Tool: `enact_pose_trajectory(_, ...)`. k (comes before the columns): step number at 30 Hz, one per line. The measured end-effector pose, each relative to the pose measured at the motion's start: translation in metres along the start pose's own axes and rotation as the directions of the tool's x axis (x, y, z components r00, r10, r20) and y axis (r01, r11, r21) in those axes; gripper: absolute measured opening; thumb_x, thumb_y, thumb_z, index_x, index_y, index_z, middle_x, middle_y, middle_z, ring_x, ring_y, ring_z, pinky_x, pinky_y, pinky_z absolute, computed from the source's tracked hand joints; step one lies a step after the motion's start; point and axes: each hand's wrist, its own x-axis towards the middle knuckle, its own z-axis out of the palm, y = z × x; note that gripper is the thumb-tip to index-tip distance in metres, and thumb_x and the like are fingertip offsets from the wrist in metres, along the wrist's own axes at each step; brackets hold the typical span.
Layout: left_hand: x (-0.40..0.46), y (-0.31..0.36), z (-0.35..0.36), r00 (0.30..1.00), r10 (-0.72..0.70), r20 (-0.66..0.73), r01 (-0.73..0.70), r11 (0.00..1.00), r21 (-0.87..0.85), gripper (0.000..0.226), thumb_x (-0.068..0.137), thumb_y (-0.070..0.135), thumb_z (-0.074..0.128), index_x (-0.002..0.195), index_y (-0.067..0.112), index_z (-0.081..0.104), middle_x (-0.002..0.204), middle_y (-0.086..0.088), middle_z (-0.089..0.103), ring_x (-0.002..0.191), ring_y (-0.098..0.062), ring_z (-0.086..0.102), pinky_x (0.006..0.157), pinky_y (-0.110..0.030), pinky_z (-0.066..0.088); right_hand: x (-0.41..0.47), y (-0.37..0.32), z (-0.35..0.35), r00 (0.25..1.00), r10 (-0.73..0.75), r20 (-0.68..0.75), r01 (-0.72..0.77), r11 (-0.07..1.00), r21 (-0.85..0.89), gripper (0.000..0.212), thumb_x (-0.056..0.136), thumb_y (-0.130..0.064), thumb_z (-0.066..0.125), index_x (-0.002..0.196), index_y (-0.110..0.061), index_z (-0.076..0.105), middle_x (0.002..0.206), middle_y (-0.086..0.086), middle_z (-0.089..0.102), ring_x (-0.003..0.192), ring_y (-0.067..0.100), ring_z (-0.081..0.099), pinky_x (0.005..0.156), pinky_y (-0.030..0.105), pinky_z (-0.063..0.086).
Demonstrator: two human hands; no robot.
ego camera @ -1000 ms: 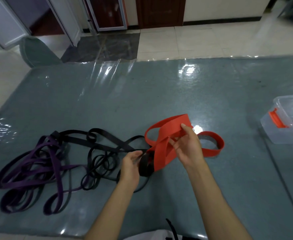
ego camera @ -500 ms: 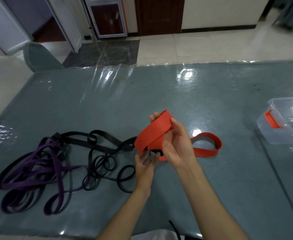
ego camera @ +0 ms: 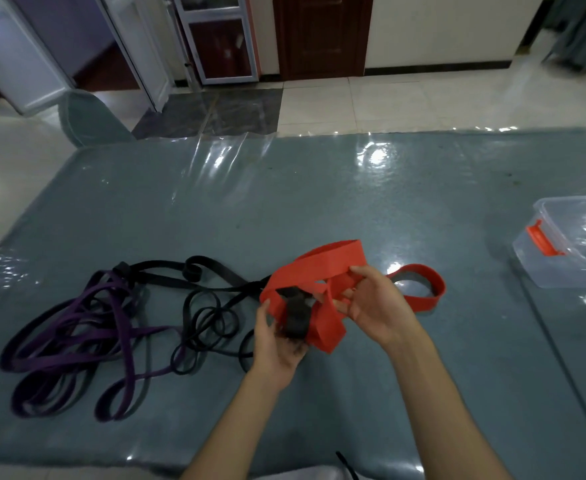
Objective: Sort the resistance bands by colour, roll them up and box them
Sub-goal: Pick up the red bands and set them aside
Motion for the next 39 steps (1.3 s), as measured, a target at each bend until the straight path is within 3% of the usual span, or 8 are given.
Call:
enact_pose_trajectory(5, 0.001, 0.005, -0.007, 1.0, 0.004, 0.029, -0.007, 0.995, 0.1, 0.06, 0.094, 0.064, 0.046, 0.131, 0.022, 0.069, 0.12, -0.004, 0.076, 0.114, -0.027, 0.067, 0.106, -0.043, 0.048, -0.001, 0.011, -0.021, 0.996, 0.007, -0.094, 0.006, 0.991, 0.137, 0.012, 0.094, -0.022, 0.053, 0.085, -0.018, 0.06, 0.073, 0.001, 0.064, 0.077, 0.019, 0.067, 0.104, 0.043, 0.047)
enact_pose_trajectory(12, 0.006, 0.018, -0.033, 0.994, 0.107, -0.037, -0.078, 0.883, 0.462, 0.015, 0.093, 0.034, 0.072, 0.098, 0.023, 0.063, 0.088, -0.001, 0.063, 0.084, -0.017, 0.062, 0.075, -0.035, 0.056, 0.006, 0.015, -0.066, 0.916, -0.051, -0.398, 0.088, 0.993, 0.076, 0.034, 0.093, -0.057, 0.063, 0.112, -0.029, 0.069, 0.103, -0.004, 0.074, 0.098, 0.016, 0.068, 0.085, 0.035, 0.052)
enact_pose_trajectory(19, 0.011, 0.021, -0.039, 0.957, 0.083, 0.277, -0.277, 0.537, 0.797, 0.045, 0.075, 0.03, 0.089, 0.103, 0.013, 0.058, 0.089, -0.002, 0.07, 0.087, -0.014, 0.066, 0.078, -0.035, 0.054, -0.002, 0.038, -0.13, 0.799, -0.093, -0.594, -0.104, 0.952, -0.289, 0.027, 0.096, -0.036, 0.068, 0.118, -0.021, 0.067, 0.103, 0.006, 0.071, 0.085, 0.018, 0.065, 0.068, 0.032, 0.052)
enact_pose_trajectory(24, 0.025, -0.003, -0.015, 0.902, 0.136, 0.41, -0.419, 0.508, 0.753, 0.046, 0.073, 0.023, 0.093, 0.104, 0.009, 0.062, 0.098, -0.008, 0.075, 0.088, -0.018, 0.07, 0.078, -0.031, 0.057, -0.001, 0.028, -0.15, 0.734, -0.238, -0.636, 0.091, 0.962, -0.256, 0.035, 0.097, -0.028, 0.069, 0.127, -0.011, 0.067, 0.106, 0.006, 0.071, 0.088, 0.014, 0.066, 0.072, 0.032, 0.056)
enact_pose_trajectory(29, 0.044, -0.01, 0.021, 0.83, 0.1, 0.548, -0.527, 0.464, 0.713, 0.022, 0.093, -0.002, 0.071, 0.113, 0.007, 0.065, 0.105, -0.009, 0.076, 0.1, -0.017, 0.072, 0.092, -0.031, 0.057, 0.012, 0.001, -0.173, 0.713, -0.212, -0.668, 0.269, 0.963, -0.018, 0.028, 0.096, -0.031, 0.069, 0.119, -0.016, 0.07, 0.106, 0.004, 0.073, 0.094, 0.018, 0.068, 0.079, 0.035, 0.059)
enact_pose_trajectory(33, 0.065, -0.006, 0.052, 0.76, 0.073, 0.646, -0.622, 0.368, 0.691, 0.061, 0.084, -0.022, 0.051, 0.121, 0.023, 0.068, 0.117, 0.005, 0.075, 0.116, -0.002, 0.067, 0.104, -0.023, 0.05, 0.024, -0.02, -0.189, 0.763, -0.109, -0.637, 0.446, 0.803, 0.396, 0.038, 0.066, -0.023, 0.082, 0.1, -0.01, 0.069, 0.087, 0.01, 0.078, 0.082, 0.024, 0.077, 0.067, 0.037, 0.065)
enact_pose_trajectory(36, 0.096, -0.006, 0.06, 0.748, 0.027, 0.663, -0.66, 0.136, 0.739, 0.069, 0.077, -0.004, 0.057, 0.13, 0.039, 0.064, 0.137, 0.006, 0.061, 0.133, 0.004, 0.052, 0.117, -0.025, 0.039, 0.037, -0.028, -0.206, 0.77, -0.105, -0.629, 0.464, 0.769, 0.441, 0.035, 0.066, -0.022, 0.072, 0.095, -0.006, 0.063, 0.084, 0.016, 0.073, 0.075, 0.025, 0.077, 0.064, 0.039, 0.065)
enact_pose_trajectory(39, 0.124, -0.011, 0.057, 0.816, -0.114, 0.567, -0.576, -0.249, 0.778, 0.074, 0.077, 0.03, 0.065, 0.146, 0.052, 0.049, 0.157, 0.003, 0.044, 0.147, -0.017, 0.038, 0.124, -0.045, 0.029, 0.048, -0.029, -0.217, 0.789, -0.057, -0.612, 0.28, 0.92, 0.275, 0.023, 0.094, -0.021, 0.06, 0.11, -0.004, 0.059, 0.109, 0.021, 0.067, 0.087, 0.031, 0.076, 0.071, 0.037, 0.066)
